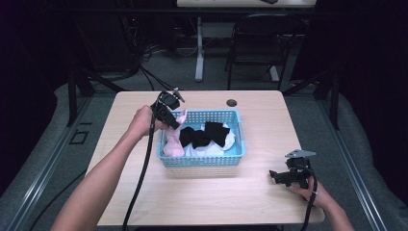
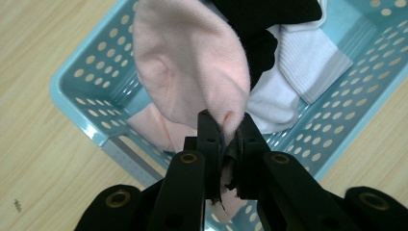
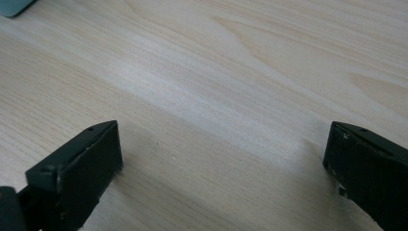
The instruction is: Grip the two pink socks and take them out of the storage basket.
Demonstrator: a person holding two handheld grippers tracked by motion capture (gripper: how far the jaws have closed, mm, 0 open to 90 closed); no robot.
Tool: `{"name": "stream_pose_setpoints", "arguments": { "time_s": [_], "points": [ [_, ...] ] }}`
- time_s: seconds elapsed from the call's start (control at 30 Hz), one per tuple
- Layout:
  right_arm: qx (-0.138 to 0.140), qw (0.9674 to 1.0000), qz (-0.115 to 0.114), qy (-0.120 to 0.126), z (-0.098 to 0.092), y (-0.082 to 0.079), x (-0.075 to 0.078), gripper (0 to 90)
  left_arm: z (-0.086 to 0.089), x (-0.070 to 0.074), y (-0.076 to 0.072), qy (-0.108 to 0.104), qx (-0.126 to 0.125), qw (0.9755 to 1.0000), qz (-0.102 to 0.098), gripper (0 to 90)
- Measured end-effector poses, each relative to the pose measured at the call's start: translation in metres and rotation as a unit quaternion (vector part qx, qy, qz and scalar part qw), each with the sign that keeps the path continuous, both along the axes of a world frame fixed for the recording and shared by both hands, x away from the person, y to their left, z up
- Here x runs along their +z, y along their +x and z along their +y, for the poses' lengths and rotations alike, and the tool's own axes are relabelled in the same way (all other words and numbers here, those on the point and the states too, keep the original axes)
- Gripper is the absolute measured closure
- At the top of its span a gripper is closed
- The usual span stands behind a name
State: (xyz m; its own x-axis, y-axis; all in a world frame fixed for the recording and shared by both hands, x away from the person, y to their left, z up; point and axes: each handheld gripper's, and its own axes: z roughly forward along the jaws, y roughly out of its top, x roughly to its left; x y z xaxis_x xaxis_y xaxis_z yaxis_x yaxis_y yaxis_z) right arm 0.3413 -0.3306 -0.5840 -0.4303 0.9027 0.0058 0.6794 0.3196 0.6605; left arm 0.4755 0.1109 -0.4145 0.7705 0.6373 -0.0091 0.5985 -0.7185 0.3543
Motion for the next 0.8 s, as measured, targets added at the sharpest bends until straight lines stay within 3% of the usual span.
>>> {"name": "stream_pose_setpoints", "arguments": {
  "time_s": [0.47,0.8],
  "points": [
    [0.002,1.0,0.001,0.0,0.0,0.0,0.0,0.0,0.02,0.023,-0.001,-0.008,0.012,0.9998,-0.012,83.9],
    [0.001,1.0,0.001,0.001,0.0,0.0,0.0,0.0,0.047,0.033,-0.002,-0.005,0.034,0.9992,-0.022,83.9]
  ]
}}
